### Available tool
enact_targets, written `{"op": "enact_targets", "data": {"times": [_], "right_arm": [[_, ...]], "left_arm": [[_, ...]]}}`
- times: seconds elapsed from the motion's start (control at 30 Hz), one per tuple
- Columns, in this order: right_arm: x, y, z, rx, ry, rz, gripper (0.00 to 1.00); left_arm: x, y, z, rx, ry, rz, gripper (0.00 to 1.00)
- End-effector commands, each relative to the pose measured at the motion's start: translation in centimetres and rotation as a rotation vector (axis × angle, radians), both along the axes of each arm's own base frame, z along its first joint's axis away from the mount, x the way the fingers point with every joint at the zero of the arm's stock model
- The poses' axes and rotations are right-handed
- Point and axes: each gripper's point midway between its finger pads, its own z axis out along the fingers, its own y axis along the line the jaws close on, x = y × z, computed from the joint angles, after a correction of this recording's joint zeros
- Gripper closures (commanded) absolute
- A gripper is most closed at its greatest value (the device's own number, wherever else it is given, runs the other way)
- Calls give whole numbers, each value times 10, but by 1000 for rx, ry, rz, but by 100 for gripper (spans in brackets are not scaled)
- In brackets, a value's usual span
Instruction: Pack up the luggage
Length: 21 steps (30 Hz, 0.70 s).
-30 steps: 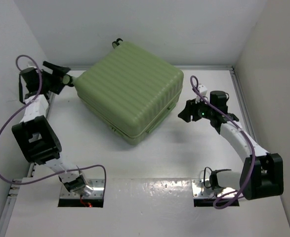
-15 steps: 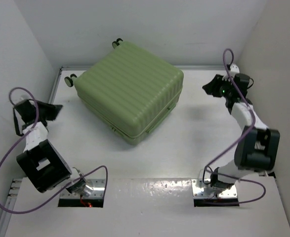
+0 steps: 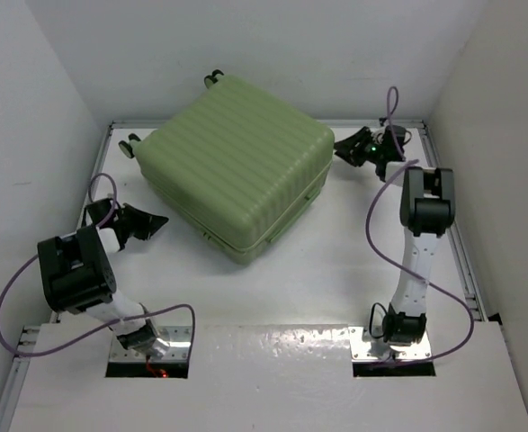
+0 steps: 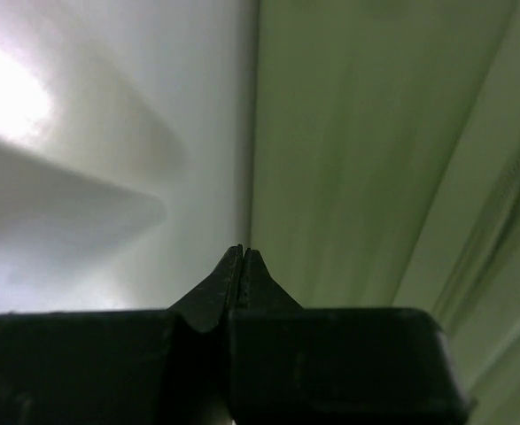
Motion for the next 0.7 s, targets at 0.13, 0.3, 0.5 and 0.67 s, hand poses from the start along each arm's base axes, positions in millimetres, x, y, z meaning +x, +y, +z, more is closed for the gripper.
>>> {"op": "enact_targets", "data": {"times": [0.13,0.3,0.5,0.67], "right_arm": [[-11,78,0,201,40,149,59],[-65,107,-5,309,142,214,61],[-149,124,8,389,218,277,65],[-215,128,15,396,285,299,66]], "left_arm": [[87,-5,27,-24,-173,-53,100],[136,-38,31,-137,-260,-149,100],[192,-113,60,-246,-371,-253,100],[224,-146,86,-278,-469,-283,100]]}}
